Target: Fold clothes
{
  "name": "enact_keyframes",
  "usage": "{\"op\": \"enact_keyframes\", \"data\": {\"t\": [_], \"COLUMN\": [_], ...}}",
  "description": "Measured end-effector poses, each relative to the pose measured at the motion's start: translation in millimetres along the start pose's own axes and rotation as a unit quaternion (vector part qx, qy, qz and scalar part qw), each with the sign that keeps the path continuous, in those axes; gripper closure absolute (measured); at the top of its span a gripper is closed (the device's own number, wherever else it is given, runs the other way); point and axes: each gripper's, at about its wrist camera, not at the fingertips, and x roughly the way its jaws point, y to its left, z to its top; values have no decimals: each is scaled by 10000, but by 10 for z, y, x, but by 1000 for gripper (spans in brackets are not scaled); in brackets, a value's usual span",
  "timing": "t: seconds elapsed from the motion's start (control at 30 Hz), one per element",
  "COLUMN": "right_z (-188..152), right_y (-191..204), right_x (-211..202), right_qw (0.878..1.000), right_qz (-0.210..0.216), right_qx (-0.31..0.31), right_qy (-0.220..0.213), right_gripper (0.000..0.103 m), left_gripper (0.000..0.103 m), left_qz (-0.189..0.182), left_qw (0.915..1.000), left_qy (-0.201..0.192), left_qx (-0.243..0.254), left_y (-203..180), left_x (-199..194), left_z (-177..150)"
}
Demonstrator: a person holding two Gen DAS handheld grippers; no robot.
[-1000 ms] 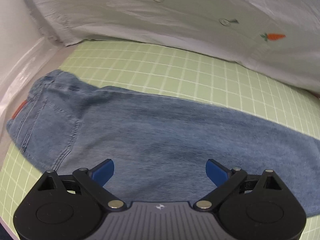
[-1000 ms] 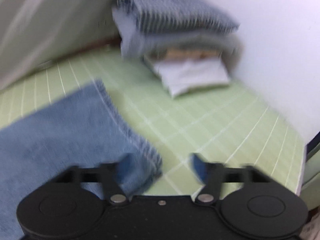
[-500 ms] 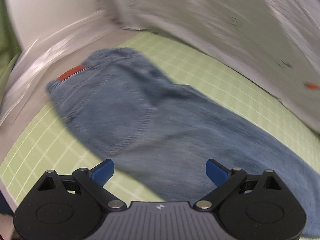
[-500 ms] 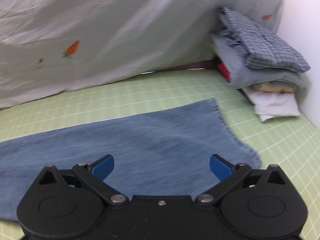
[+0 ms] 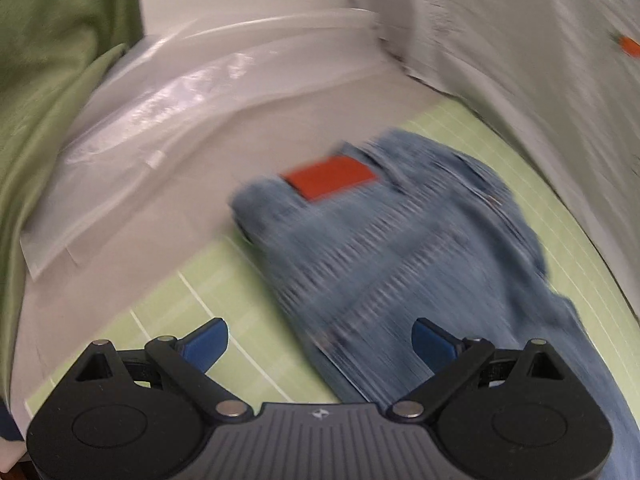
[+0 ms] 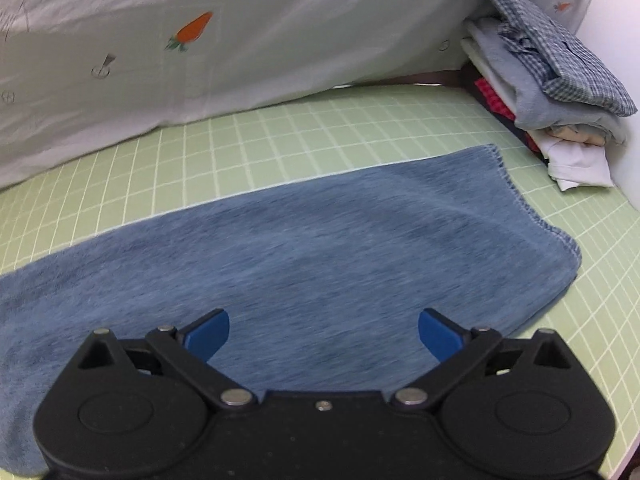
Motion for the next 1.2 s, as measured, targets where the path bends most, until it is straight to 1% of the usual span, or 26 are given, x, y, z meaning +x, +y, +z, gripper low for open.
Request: {"op": "enact_keyframes", "data": {"t": [0.13,0.2,0.27,0.3,0.33,0.37,0.4,0.43,0.47,0.53,0.57,0.6,0.67,0.73,0.87,1.0,1.1,1.2], "right_z": [-21,-41,-69,-84,-97,-109,-121,-133,-145,-160,-168,-174,-182,-177,-149,-102,-96,-110], "right_y": [221,269,305,318,328,325,320,315,310,279,263,236,187,112,-62,-308,-555,-821], "right_x": [-9,1,6,6,6,4,2,0,-2,-9,-13,-28,-48,-51,-26,-6,7,22], "right_qw": [9999,9998,9996,9995,9994,9993,9992,9990,9989,9988,9987,9988,9989,9990,9988,9984,9976,9963], "right_qz": [-31,-26,-97,-146,-195,-228,-259,-290,-321,-341,-349,-342,-328,-281,-124,22,43,29], "right_qx": [20,66,69,56,35,36,41,46,51,93,116,133,169,240,428,557,698,860], "right_qy": [95,189,245,266,288,303,317,330,343,348,350,334,291,250,183,56,-13,-71], "right_gripper": [1,1,1,1,1,1,1,1,1,1,1,1,1,1,1,1,1,1], "left_gripper": [5,6,7,11,17,20,26,36,43,62,65,71,83,92,93,94,94,94], "left_qz": [-11,-6,-22,-73,-166,-267,-387,-507,-606,-722,-757,-739,-719,-798,-1029,-1271,-1523,-1824], "left_qw": [9999,10000,10000,9999,9998,9996,9992,9985,9979,9969,9966,9969,9970,9950,9865,9747,9645,9543], "left_qy": [-68,-63,-81,-78,-60,-41,-19,3,15,-8,-31,-83,-266,-477,-938,-1268,-1354,-1232], "left_qx": [-116,-2,46,20,-30,-82,-137,-191,-241,-321,-331,-263,76,367,865,1335,1681,2019], "left_y": [177,185,196,209,221,232,239,247,249,234,219,186,80,-31,-358,-848,-1269,-1684], "left_x": [174,228,268,290,309,330,353,375,392,400,395,366,251,89,-266,-656,-881,-997], "left_z": [198,254,280,287,290,292,292,292,293,299,303,309,314,311,250,84,-134,-452]}}
